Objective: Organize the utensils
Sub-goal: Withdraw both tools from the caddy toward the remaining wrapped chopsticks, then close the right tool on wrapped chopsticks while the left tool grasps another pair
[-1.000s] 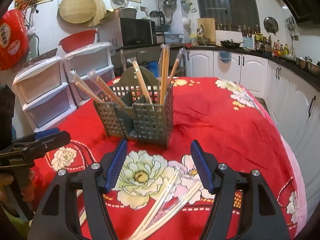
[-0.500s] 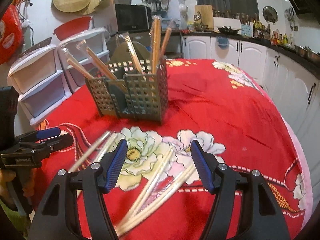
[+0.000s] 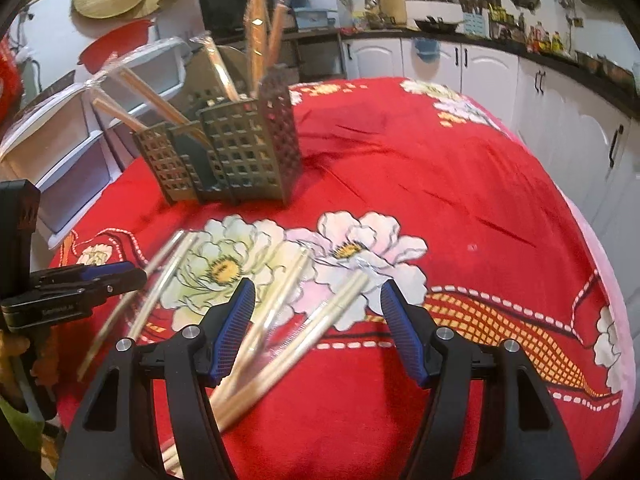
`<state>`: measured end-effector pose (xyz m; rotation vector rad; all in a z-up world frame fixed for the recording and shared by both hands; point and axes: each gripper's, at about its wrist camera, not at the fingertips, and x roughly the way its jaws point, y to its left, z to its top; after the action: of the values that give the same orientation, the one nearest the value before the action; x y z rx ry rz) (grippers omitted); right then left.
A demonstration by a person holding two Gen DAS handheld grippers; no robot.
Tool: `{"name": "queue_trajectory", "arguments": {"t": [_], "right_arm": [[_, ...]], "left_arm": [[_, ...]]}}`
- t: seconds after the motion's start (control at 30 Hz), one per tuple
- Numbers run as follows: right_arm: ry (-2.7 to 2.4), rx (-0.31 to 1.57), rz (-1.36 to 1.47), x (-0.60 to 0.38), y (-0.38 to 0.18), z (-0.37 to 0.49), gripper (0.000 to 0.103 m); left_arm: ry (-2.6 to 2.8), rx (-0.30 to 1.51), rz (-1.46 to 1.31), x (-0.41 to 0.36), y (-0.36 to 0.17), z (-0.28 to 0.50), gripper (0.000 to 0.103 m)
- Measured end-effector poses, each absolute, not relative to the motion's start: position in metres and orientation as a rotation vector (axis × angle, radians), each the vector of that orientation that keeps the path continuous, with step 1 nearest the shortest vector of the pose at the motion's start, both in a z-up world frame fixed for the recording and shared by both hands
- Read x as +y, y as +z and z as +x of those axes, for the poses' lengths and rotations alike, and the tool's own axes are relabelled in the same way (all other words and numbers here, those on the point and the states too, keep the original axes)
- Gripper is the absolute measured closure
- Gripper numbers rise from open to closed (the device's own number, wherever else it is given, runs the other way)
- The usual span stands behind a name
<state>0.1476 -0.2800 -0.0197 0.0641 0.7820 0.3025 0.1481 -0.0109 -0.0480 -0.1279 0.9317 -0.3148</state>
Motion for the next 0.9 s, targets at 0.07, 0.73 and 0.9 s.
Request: {"name": "queue_trajectory", "arguments": {"t": [0.07, 0.73, 0.9], "right_arm": [[0.301, 0.814, 0.079, -0.282, -0.024, 0.152, 0.05], [0.267, 0.931, 0.077, -0.285, -0.046, 0.209, 0.087], [0.289, 0.924, 0.123, -0.291, -0.045, 0.215, 0.089]], "left_arm": [[-0.313, 0.945, -0.118, -0.013, -0.05, 0.154, 0.075], [-0.26, 0.947, -0.059, -0.029, -0.052, 0.2, 0.076], [-0.245, 0.932, -0.053, -0.029, -0.051, 0.207, 0.088]]}}
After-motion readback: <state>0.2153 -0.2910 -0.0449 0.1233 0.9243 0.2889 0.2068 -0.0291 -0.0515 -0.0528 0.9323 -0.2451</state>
